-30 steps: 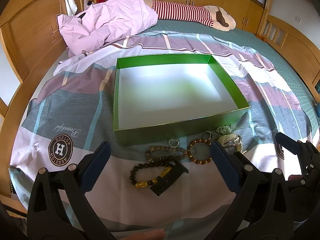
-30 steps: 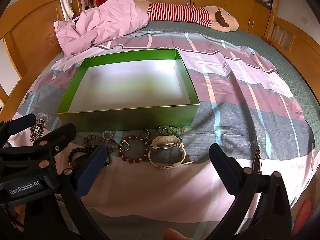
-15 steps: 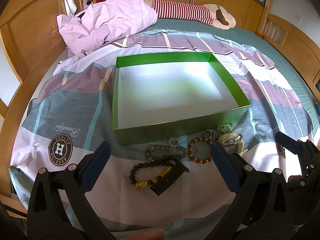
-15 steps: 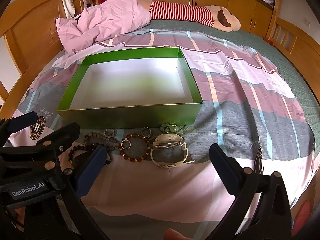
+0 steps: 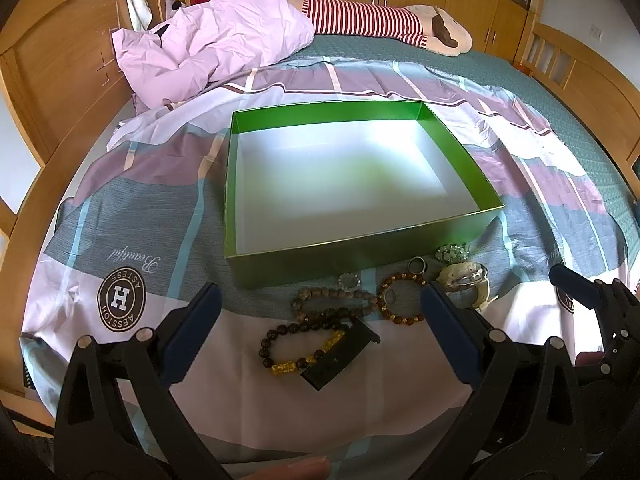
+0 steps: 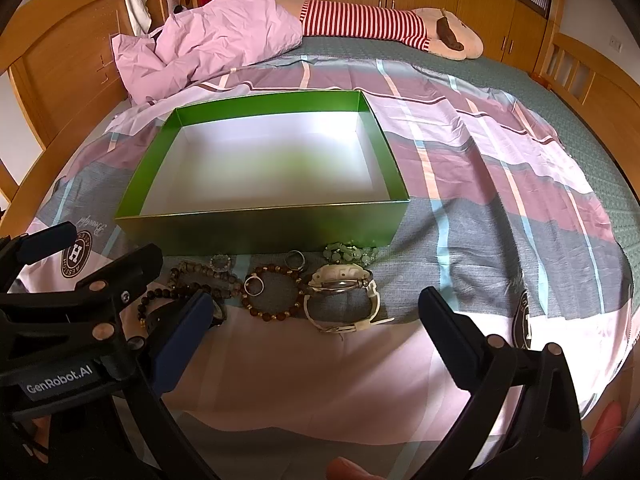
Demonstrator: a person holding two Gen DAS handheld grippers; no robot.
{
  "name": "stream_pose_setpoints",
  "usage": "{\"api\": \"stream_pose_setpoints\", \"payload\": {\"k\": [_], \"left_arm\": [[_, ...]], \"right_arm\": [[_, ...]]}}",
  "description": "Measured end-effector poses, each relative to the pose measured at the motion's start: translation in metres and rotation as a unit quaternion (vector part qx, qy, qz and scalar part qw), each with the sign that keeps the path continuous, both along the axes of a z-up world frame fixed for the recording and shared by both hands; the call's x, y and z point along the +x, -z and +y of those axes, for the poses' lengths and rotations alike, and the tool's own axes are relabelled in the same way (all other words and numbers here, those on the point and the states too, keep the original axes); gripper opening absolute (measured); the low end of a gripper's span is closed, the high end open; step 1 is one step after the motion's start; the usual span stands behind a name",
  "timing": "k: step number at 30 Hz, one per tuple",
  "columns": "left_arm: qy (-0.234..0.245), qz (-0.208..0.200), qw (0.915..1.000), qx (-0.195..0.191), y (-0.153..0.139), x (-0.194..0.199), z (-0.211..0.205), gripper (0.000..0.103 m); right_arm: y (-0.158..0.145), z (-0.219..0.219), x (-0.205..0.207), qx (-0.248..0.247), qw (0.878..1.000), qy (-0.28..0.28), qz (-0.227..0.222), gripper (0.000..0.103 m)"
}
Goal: Organize jewelry
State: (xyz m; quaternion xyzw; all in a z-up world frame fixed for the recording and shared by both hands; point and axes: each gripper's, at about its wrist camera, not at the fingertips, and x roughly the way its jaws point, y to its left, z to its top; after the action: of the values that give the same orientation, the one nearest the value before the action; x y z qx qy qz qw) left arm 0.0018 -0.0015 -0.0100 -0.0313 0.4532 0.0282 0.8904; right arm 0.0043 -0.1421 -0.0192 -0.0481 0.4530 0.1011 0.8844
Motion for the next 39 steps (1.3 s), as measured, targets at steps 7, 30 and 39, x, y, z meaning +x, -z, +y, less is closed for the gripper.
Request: {"api": "stream_pose_setpoints", "payload": {"k": [7,30,39], "left_arm": [[0.0,0.001,1.0,0.0,-0.0003,0.0001,-0.0003,0.099],[0.002,0.005,1.0,0.005,0.0045,-0.0018,0.0006,0.099],[0.001,0.007,0.9999,0.007,0.0038,-0.0006,-0.0006,0.099]], "right_arm": [[0.0009,-0.0009,-0.0005,0.0,1.0,0.0,0.001,0.101],[0.0036,-0.0007,-0.0022,-0.004,1.0,-0.003,0.004,0.101],[0.0047,0.0,-0.0017,-0.004,1.0,-0.003,0.006,0.101]]}}
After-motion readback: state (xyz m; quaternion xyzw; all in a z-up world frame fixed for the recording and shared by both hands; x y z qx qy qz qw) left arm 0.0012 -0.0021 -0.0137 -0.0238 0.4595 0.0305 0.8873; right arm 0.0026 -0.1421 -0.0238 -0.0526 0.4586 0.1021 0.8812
